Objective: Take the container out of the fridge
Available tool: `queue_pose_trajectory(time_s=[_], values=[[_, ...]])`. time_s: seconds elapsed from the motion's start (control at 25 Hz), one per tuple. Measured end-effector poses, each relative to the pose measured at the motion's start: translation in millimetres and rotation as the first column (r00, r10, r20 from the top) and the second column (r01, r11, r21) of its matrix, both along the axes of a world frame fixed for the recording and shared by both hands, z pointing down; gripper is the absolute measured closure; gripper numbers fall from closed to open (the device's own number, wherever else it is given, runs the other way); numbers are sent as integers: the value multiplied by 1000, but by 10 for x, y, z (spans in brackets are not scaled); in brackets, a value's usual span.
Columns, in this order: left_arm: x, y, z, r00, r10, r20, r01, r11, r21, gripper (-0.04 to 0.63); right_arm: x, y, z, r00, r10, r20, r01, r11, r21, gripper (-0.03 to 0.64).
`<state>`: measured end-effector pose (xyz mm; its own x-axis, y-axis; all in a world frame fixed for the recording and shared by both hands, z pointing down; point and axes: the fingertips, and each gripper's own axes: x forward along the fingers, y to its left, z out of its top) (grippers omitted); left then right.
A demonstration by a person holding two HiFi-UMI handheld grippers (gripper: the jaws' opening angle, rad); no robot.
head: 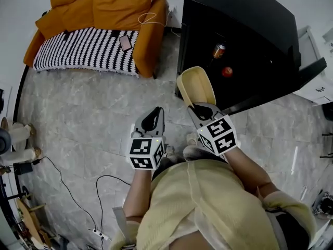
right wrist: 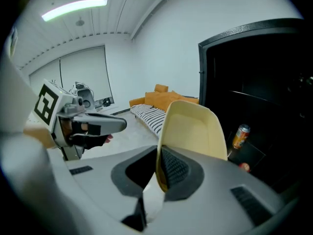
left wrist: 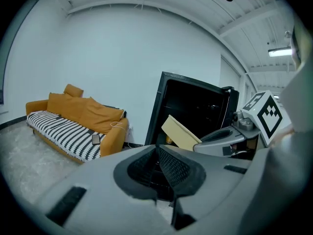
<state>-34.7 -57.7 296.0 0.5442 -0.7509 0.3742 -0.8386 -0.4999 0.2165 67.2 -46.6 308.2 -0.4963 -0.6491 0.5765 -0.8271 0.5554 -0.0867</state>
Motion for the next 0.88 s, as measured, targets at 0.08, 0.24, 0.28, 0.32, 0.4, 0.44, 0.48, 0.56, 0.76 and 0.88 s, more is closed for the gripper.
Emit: queue_pose_trajectory(time_s=[0.08,0.24,0.28,0.32,0.4,0.44,0.48,0.56,0.76,0.88], values=[[1,16,-11,1000,-4,-12,4,1000,-4,555,-3,19,-31,1000,5,27,-5,1000,-6,575],[57,74,-11,1000,17,-11,-17,1000,9,555,-11,57,-56,996,18,85,-15,999,-30,575],[68,90,-8,1000,23,-9,-23,1000,12,555,-21,64,-60,994,21,103,-18,999,-38,575],[76,104,-7,1000,25,-9,-25,1000,13,555,-28,70,-65,993,25,119,-20,999,-45,575],[94,131,-1,1000,25,-13,-25,1000,9,555,-28,89,-60,990,31,136,-24,998,-57,577],[104,143,4,1000,25,-13,-25,1000,5,555,-24,103,-49,990,32,139,-23,998,-62,577],[112,151,11,1000,25,-13,-25,1000,2,555,-24,115,-36,990,31,140,-22,998,-67,577],[111,156,31,1000,27,-10,-27,1000,-3,555,-39,134,-7,990,28,139,-18,997,-73,577],[98,174,64,1000,23,-5,-23,1000,-22,555,-72,163,-7,990,18,142,-8,997,-77,577],[95,178,75,1000,28,-4,-28,999,-23,555,-92,162,-9,988,22,150,-10,997,-79,577]])
